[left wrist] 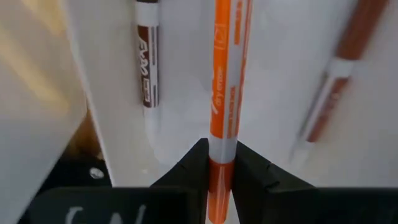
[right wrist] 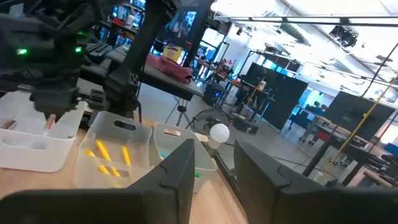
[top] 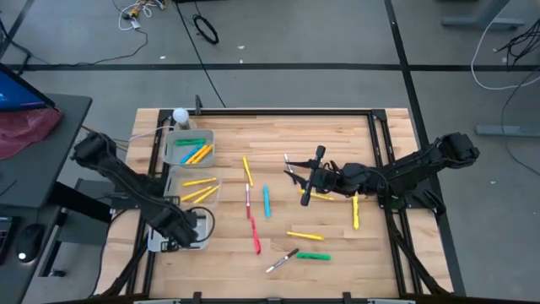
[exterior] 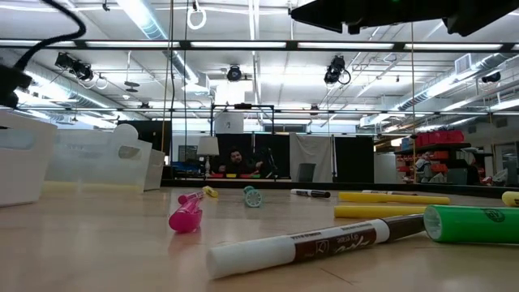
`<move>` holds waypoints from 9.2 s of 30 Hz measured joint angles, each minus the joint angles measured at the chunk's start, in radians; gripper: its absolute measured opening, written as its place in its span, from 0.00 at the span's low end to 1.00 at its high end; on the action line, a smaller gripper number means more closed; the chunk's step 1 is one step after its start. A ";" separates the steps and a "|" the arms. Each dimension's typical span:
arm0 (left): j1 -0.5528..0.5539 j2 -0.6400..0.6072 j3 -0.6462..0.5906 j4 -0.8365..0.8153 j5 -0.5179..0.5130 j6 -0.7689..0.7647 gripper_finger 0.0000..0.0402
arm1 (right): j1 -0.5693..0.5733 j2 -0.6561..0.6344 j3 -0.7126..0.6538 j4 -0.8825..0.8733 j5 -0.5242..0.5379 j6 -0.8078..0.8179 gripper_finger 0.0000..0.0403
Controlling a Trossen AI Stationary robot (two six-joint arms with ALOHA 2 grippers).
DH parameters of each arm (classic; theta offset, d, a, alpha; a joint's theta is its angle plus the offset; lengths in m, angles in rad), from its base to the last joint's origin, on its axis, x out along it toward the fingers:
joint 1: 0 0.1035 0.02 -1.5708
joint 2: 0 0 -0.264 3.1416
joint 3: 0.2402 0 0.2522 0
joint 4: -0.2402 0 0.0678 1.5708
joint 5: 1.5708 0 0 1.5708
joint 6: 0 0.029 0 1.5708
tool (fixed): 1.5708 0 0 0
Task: Pick & Place Markers
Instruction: Put the orange marker into the white bin, then put the yellow highlighter into the gray bin, then put the yellow pen into the transparent bin
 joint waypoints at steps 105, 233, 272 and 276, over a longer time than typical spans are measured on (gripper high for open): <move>0.490 0.260 -0.103 1.855 -0.568 0.565 0.27 | 0.365 -0.149 -0.173 -1.575 -0.463 1.880 0.12; 1.288 -0.015 -0.032 0.332 -0.616 0.945 0.24 | 0.142 -0.289 -0.205 -0.397 -0.190 0.632 0.34; 0.882 -0.019 0.246 0.740 -0.575 0.737 0.49 | 0.132 -0.274 -0.206 -0.407 -0.190 0.677 0.34; 0.753 -0.001 0.078 1.266 -0.545 0.721 0.48 | 0.132 -0.244 -0.206 -0.412 -0.190 0.680 0.34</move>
